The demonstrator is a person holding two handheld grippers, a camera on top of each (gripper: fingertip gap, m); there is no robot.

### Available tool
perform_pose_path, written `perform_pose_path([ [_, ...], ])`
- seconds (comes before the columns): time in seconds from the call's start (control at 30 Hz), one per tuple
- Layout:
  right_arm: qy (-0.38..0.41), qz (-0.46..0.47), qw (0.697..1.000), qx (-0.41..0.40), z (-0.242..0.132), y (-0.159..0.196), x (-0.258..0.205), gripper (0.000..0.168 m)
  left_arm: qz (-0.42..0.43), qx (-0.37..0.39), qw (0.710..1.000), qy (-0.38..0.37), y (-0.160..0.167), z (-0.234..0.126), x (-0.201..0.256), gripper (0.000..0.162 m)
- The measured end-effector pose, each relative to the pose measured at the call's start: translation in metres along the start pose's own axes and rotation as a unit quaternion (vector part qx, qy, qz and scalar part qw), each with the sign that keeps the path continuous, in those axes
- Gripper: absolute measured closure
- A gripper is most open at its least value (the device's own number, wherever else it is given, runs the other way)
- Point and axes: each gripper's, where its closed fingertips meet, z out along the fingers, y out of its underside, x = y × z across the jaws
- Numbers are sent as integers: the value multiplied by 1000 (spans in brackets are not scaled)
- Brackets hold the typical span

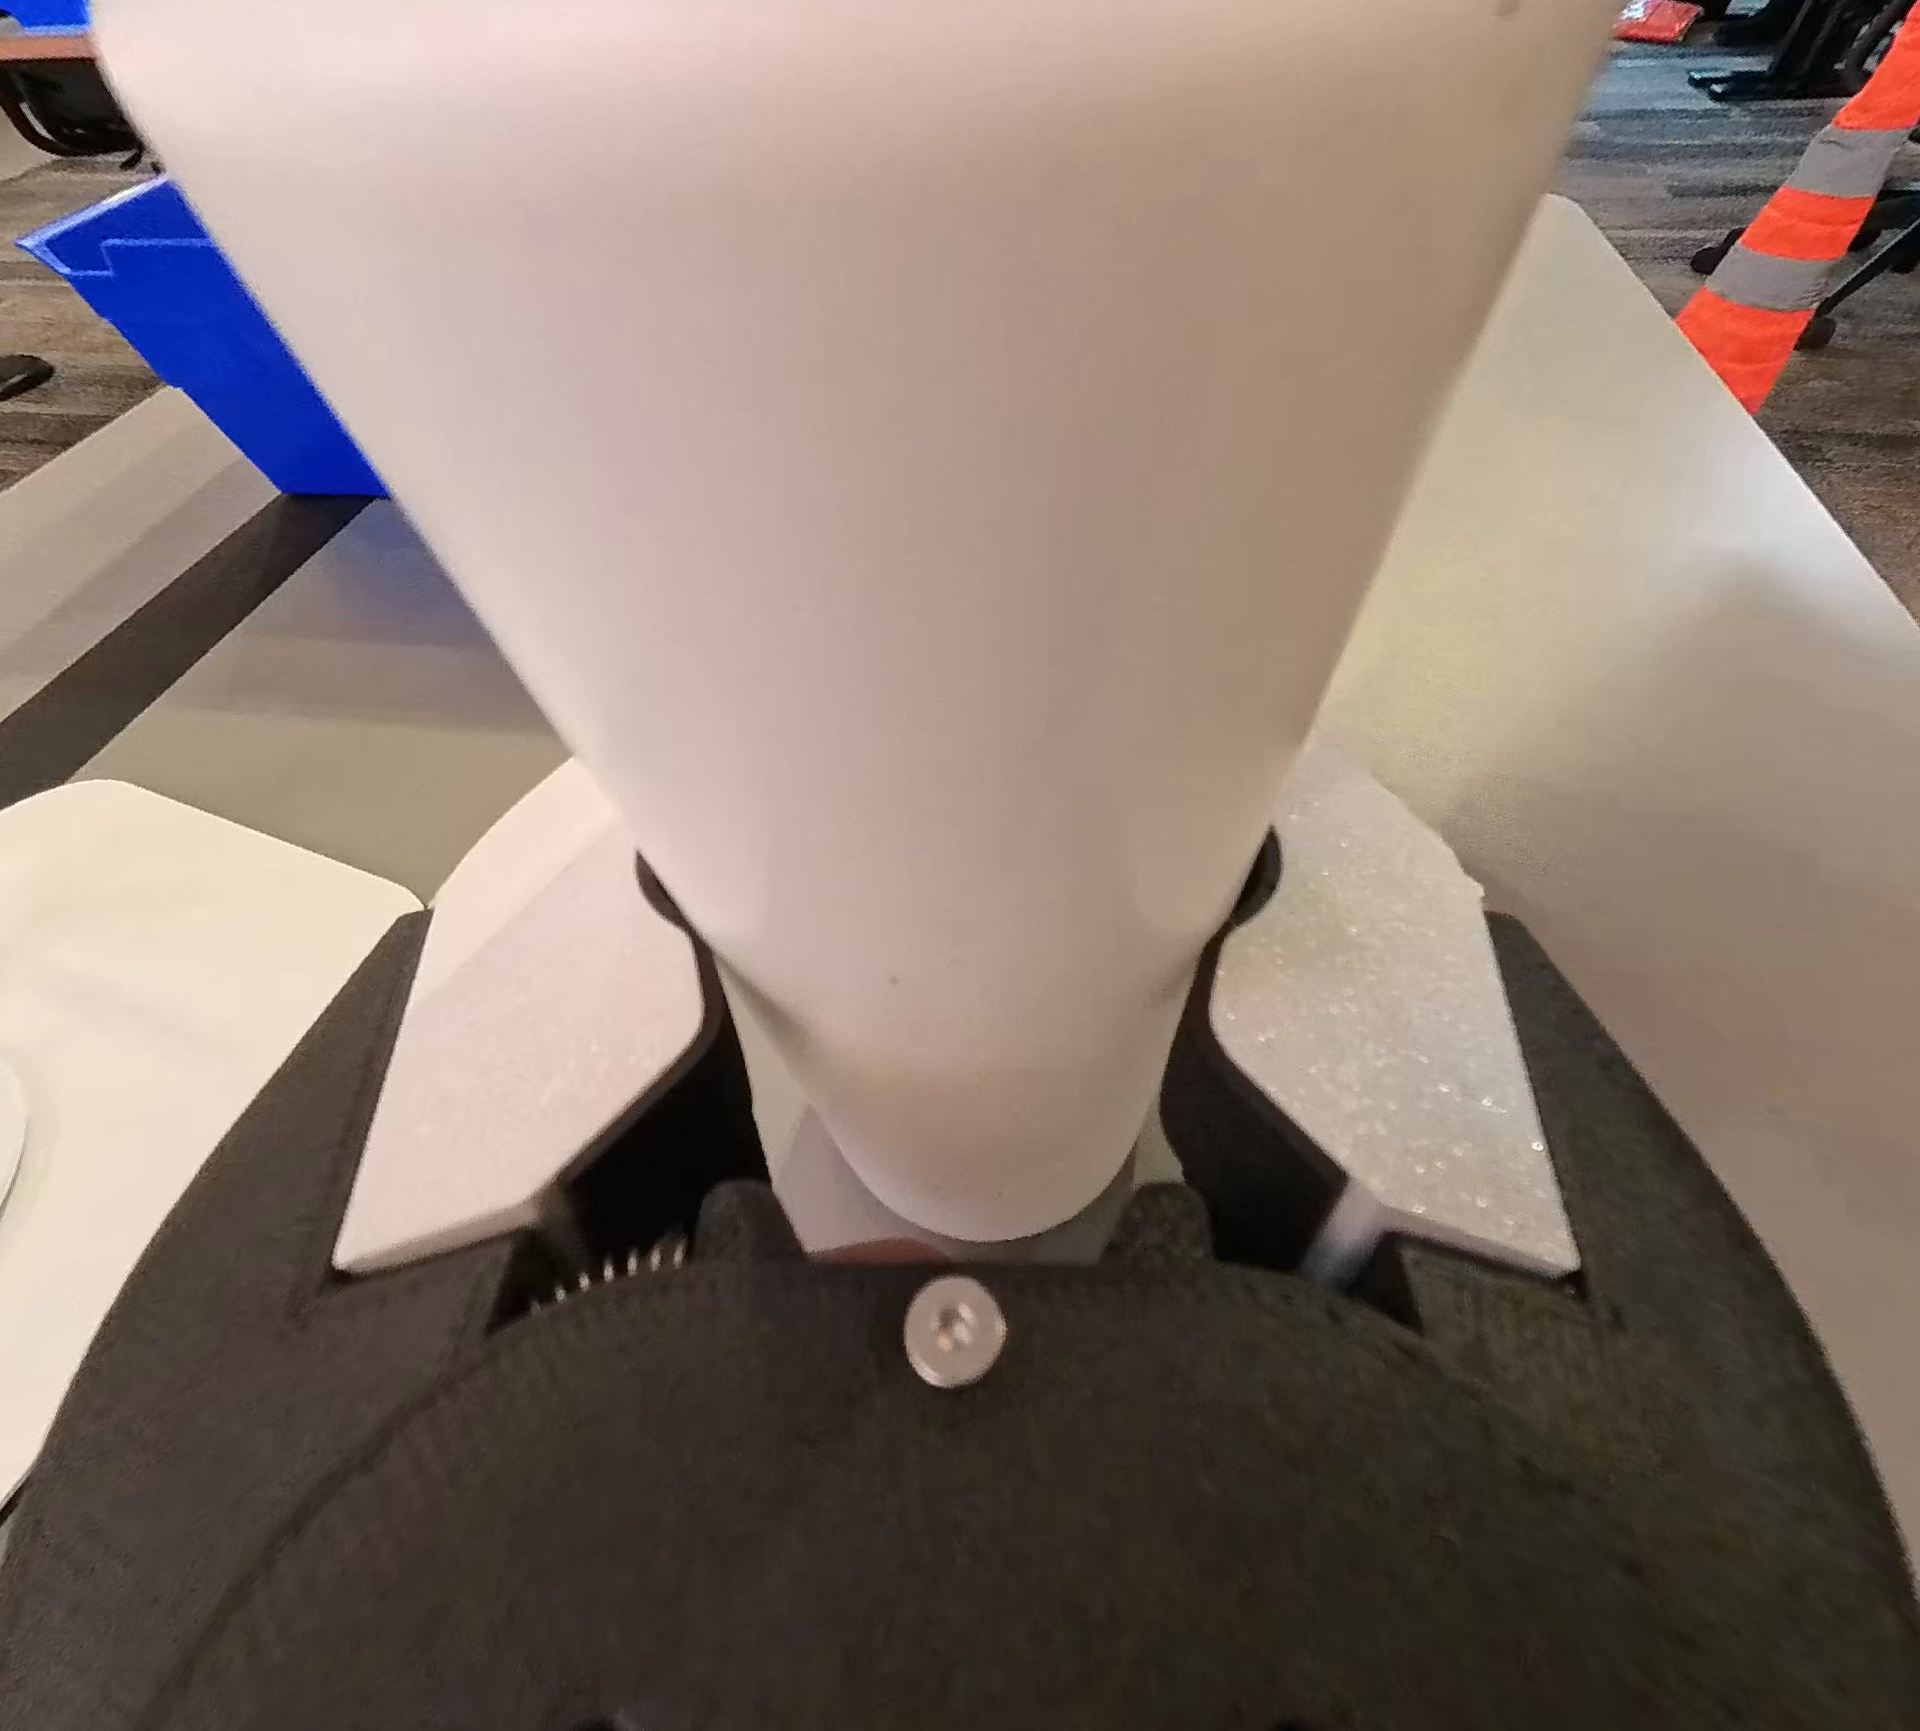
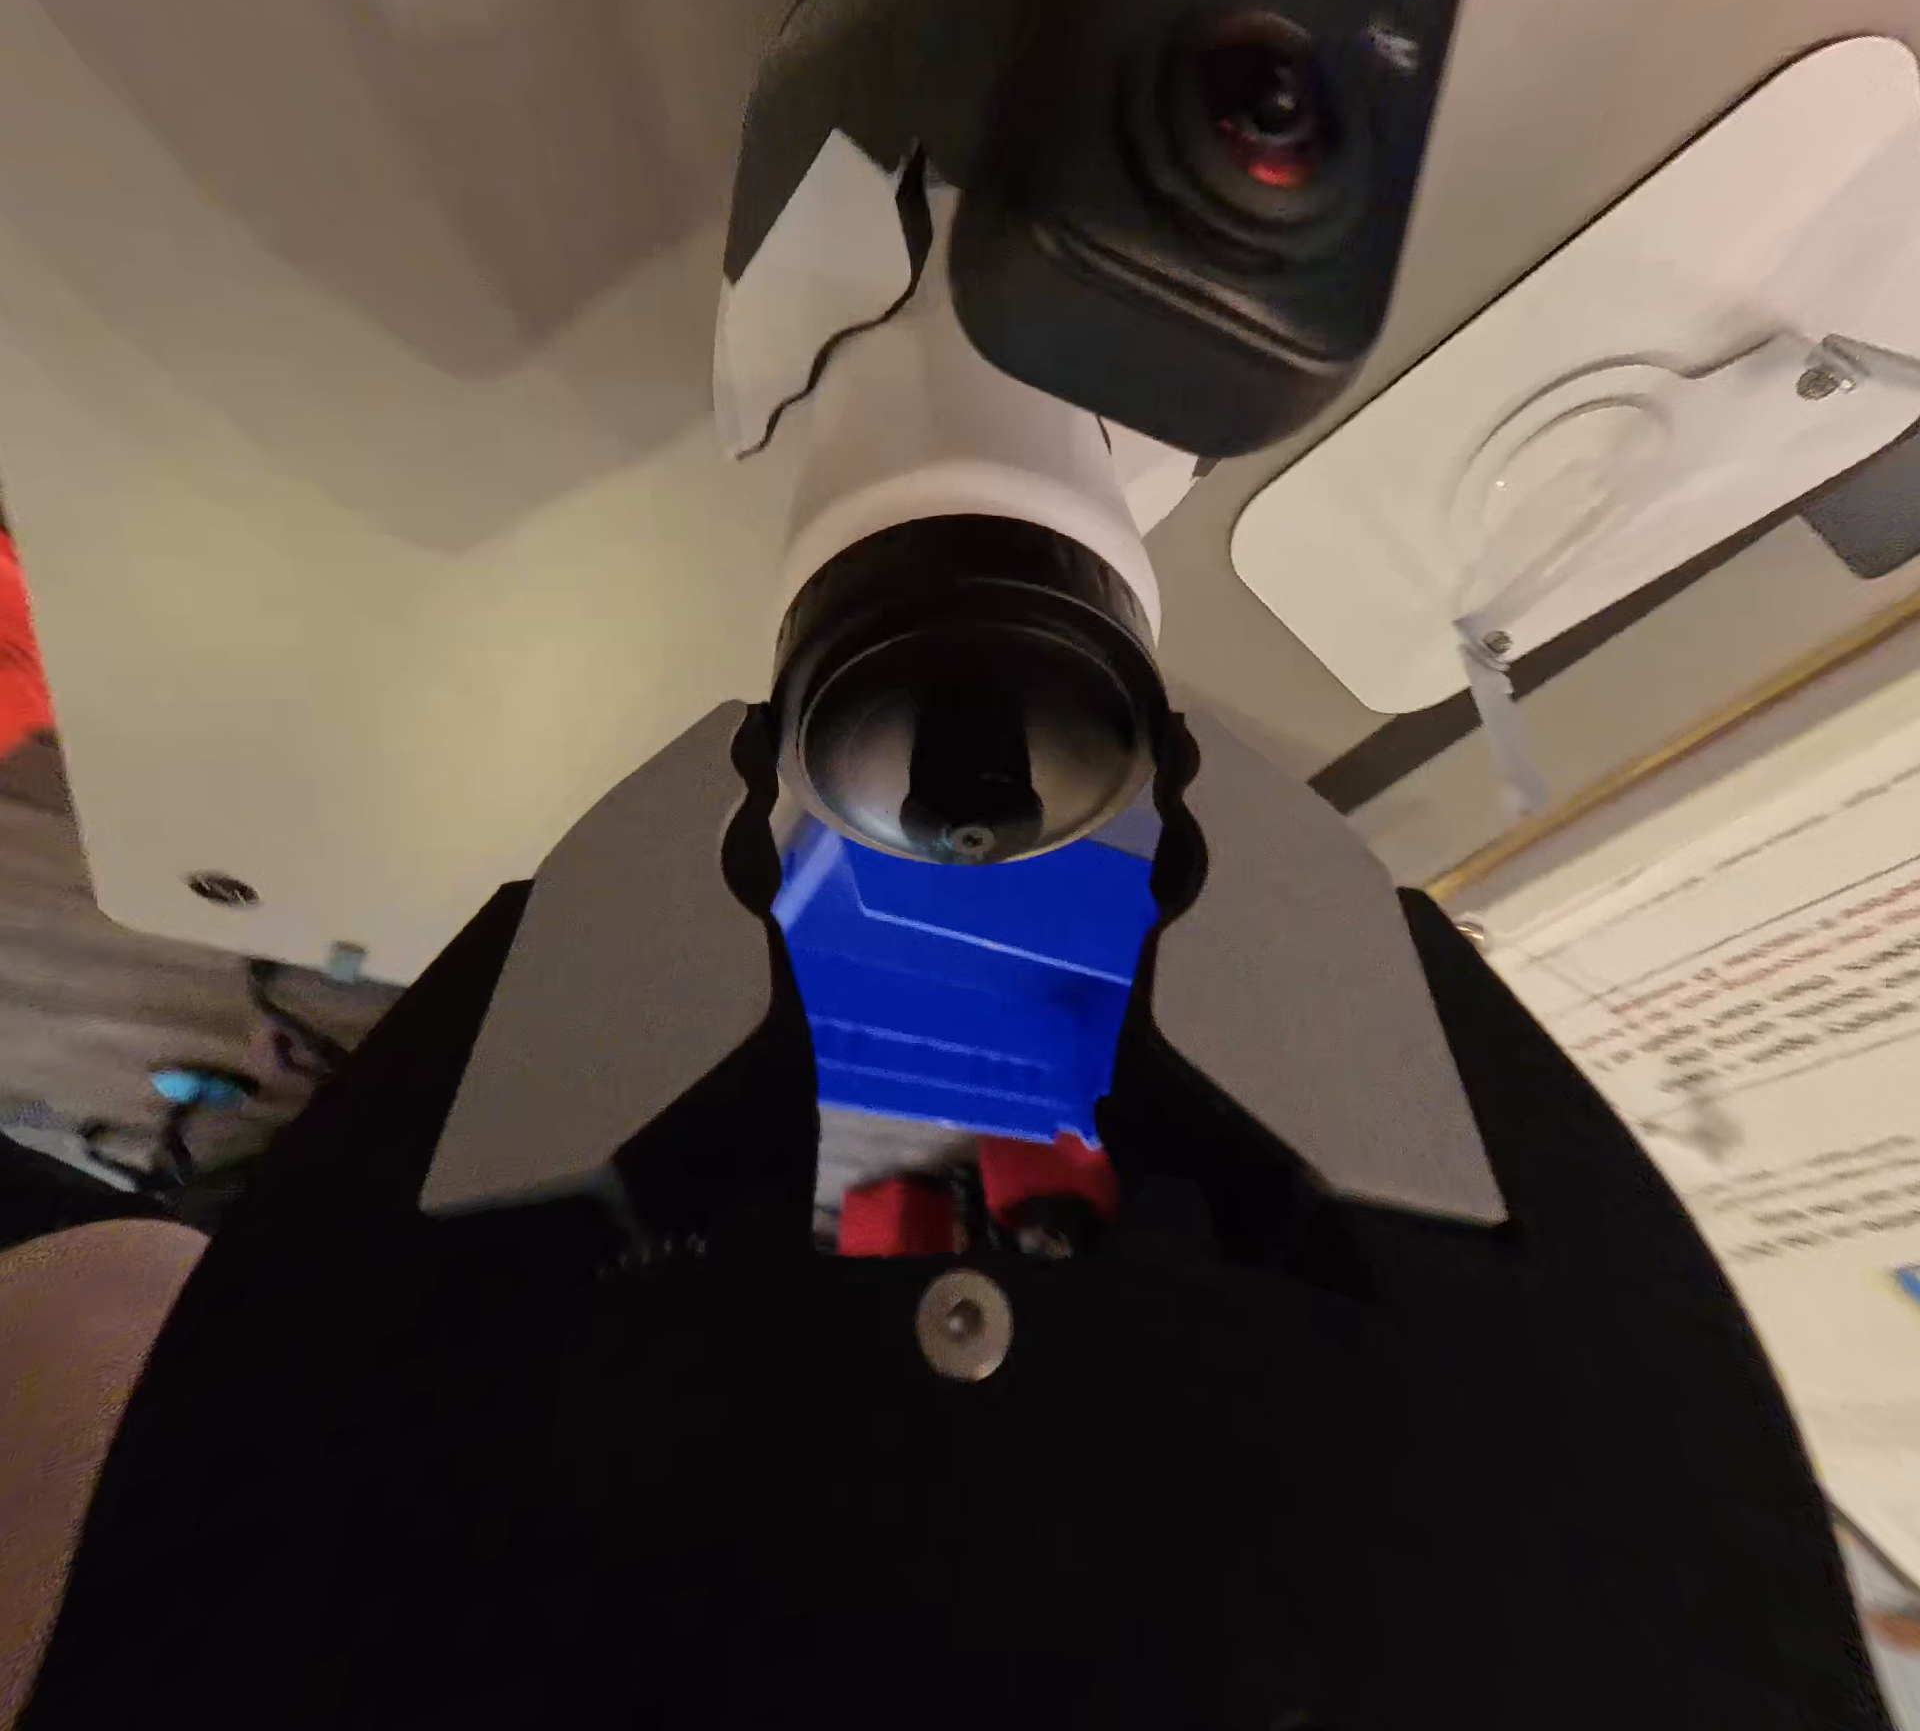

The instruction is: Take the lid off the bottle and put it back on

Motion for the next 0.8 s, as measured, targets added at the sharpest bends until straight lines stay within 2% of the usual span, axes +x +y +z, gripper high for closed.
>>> perform_pose_path([
  [0.1,10,-3,999,-37,0,0,1,98,-1,1,1000,1,0,-1,0,61],
  [0.2,15,49,999,-8,1,-2,2,97,-2,1,1000,2,0,-1,0,61],
  [0.3,14,144,988,46,-4,-1,4,77,0,0,1000,1,0,0,0,61],
  [0.33,14,171,983,64,-7,0,4,82,0,1,1000,1,0,0,0,61],
  [0.4,3,226,968,105,-10,0,2,79,0,1,1000,1,0,0,0,61],
  [0.53,-25,306,939,151,-6,0,2,92,-1,1,1000,0,0,0,0,61],
  [0.63,-49,304,939,156,1,-4,-2,97,-1,1,1000,-1,0,0,0,61],
  [0.8,-32,235,964,118,1,-3,-1,97,-3,2,1000,0,0,-1,-1,61],
])
